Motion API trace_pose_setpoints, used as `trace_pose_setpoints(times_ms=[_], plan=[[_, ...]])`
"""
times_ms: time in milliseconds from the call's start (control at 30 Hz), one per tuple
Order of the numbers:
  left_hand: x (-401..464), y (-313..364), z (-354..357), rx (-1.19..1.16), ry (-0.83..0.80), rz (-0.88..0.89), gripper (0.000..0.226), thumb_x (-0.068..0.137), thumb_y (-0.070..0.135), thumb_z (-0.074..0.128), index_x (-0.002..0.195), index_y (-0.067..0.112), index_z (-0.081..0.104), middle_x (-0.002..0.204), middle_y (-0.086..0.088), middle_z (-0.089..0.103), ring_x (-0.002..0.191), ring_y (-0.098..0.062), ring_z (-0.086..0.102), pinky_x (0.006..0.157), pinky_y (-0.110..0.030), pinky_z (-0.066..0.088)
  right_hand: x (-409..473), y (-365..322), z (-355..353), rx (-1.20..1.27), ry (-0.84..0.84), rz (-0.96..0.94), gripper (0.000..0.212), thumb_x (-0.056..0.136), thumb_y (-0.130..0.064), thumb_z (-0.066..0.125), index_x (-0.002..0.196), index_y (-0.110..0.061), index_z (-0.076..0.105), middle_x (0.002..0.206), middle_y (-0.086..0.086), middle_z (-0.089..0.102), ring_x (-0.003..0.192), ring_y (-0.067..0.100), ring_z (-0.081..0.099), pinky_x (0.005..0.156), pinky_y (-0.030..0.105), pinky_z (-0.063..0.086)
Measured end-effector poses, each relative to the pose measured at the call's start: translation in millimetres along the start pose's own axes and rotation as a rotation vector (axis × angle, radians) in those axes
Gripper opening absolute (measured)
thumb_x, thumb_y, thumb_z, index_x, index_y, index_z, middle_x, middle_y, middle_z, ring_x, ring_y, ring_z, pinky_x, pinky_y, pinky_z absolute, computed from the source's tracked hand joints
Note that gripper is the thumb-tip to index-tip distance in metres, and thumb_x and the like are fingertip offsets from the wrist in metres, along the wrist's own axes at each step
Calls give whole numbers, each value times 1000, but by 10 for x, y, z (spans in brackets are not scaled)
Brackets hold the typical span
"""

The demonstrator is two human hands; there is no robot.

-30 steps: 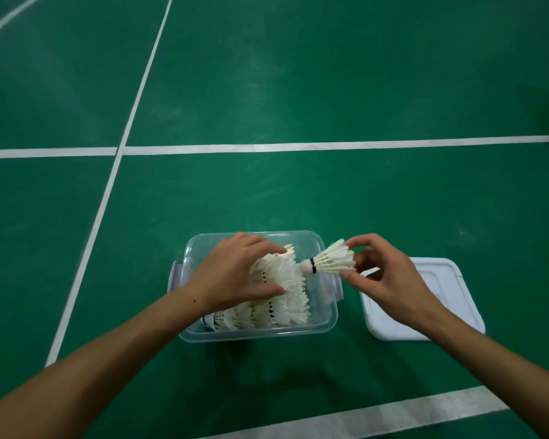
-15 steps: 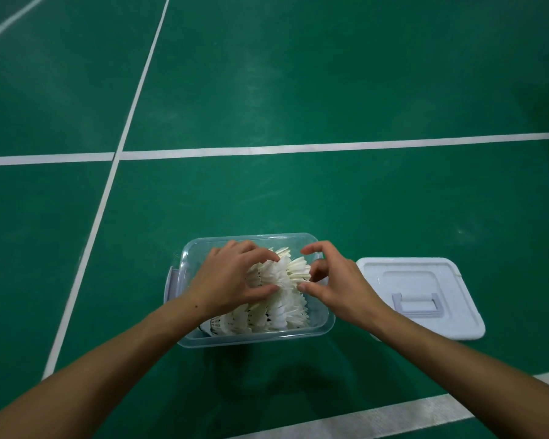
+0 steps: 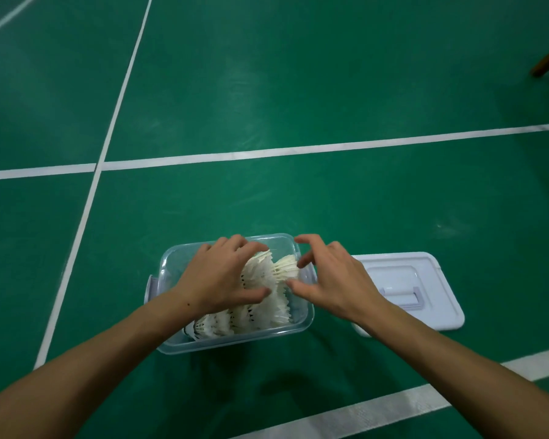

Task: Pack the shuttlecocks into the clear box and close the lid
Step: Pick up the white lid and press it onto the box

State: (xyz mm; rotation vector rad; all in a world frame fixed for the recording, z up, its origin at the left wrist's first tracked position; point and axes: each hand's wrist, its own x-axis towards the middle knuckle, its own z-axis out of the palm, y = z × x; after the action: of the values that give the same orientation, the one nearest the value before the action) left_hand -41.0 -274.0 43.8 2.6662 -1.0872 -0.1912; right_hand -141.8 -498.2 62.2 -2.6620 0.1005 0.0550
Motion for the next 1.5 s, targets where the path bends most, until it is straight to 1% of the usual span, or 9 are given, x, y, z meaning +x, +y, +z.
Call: trace_pose_setpoints(times_ms=[267, 467, 700, 833, 967, 1100, 1300, 1400, 1500], plan=[[381, 807, -168, -95, 154, 99, 80, 81, 83, 54, 143, 34, 52, 127, 8, 59, 116, -16, 54, 97, -42, 50, -313, 470, -479, 163, 197, 124, 65, 81, -64, 70, 136, -40, 45, 107, -20, 69, 108, 9, 62, 92, 42, 54], [788, 1571, 151, -239, 65, 140, 77, 83, 75, 59, 146, 31, 49, 133, 5, 56, 125, -20, 52, 103, -45, 49, -558, 1140, -754, 167, 300, 305, 61, 82, -63, 70, 134, -41, 47, 108, -21, 70, 110, 10, 65, 93, 44, 55], [984, 2046, 874, -368, -152, -75, 82, 81, 67, 68, 147, 26, 42, 135, -8, 50, 126, -32, 49, 101, -45, 49, -876, 2129, -749, 41, 233, 579, 64, 87, -60, 69, 139, -29, 48, 122, -11, 71, 115, 18, 65, 93, 42, 54], [1018, 1947, 1242, -378, -248, -246, 91, 80, 67, 66, 153, 24, 32, 141, -18, 48, 129, -40, 46, 102, -47, 45, -1096, 2658, -555, 16, 73, 678, 72, 88, -58, 69, 147, -24, 46, 144, 2, 62, 130, 25, 59, 105, 49, 51], [1009, 1889, 1456, -378, -370, -292, 96, 77, 67, 62, 154, 22, 27, 141, -20, 53, 127, -41, 49, 97, -45, 45, -1230, 2974, -299, 116, -48, 734, 70, 96, -43, 69, 155, -21, 40, 155, 6, 53, 139, 32, 51, 114, 49, 44], [952, 2086, 1510, -487, -417, -338, 85, 83, 48, 69, 152, 20, 29, 150, -18, 40, 133, -40, 37, 98, -45, 42, -1227, 3062, -85, 235, 14, 787, 68, 97, -39, 67, 158, -24, 39, 153, 6, 53, 143, 34, 42, 119, 50, 38], [922, 2180, 1168, -813, -245, -455, 90, 89, 31, 71, 164, 21, 23, 162, -9, 40, 147, -39, 29, 113, -47, 37, -1168, 2963, -261, 332, 283, 782, 56, 97, -23, 68, 149, -9, 53, 143, 11, 63, 127, 33, 61, 113, 57, 47], [885, 2129, 637, -796, -51, -381, 85, 91, 31, 70, 163, 21, 27, 162, -4, 40, 147, -35, 29, 116, -47, 35, -979, 2758, -584, 332, 462, 708, 71, 88, -40, 59, 152, -10, 52, 142, 14, 63, 112, 36, 68, 104, 56, 54], [797, 1822, 58, -715, 151, -354, 82, 91, 35, 71, 162, 21, 32, 164, -1, 40, 148, -34, 34, 119, -46, 33, -638, 2230, -823, 368, 539, 567, 68, 91, -38, 57, 153, -13, 52, 139, 11, 63, 91, 31, 70, 94, 49, 59]])
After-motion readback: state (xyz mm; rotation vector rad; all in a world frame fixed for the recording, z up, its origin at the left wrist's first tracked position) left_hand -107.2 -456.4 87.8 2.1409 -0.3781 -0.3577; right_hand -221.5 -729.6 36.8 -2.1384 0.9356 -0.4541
